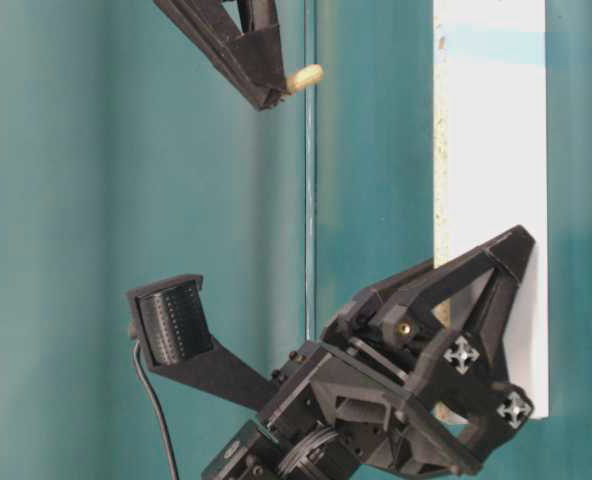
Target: Insert the rod into the hole on the wooden board.
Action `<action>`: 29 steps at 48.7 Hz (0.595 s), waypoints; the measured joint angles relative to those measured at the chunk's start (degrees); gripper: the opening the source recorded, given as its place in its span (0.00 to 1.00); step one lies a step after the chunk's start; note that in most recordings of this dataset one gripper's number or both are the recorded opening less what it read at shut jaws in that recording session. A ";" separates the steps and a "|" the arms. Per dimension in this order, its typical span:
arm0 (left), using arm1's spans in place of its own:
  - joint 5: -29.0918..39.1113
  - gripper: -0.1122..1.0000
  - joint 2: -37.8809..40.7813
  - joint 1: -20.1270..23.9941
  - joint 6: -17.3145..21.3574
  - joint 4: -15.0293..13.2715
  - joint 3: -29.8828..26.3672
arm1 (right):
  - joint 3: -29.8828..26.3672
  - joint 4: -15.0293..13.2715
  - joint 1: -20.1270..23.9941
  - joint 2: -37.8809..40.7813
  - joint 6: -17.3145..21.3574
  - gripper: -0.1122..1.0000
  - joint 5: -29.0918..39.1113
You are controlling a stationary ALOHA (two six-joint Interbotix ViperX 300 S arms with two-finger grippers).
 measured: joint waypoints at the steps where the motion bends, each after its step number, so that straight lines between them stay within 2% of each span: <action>1: 0.00 0.38 0.00 0.00 0.00 0.00 0.09 | 0.00 0.00 0.09 0.00 0.00 0.20 -0.09; 17: -0.09 0.38 -0.18 -0.26 2.99 0.09 0.79 | 2.46 0.35 0.00 1.58 -1.41 0.20 -2.99; 29: -0.09 0.38 -0.18 -0.35 3.25 0.00 0.88 | 5.01 3.69 -0.09 4.13 -4.31 0.20 -9.32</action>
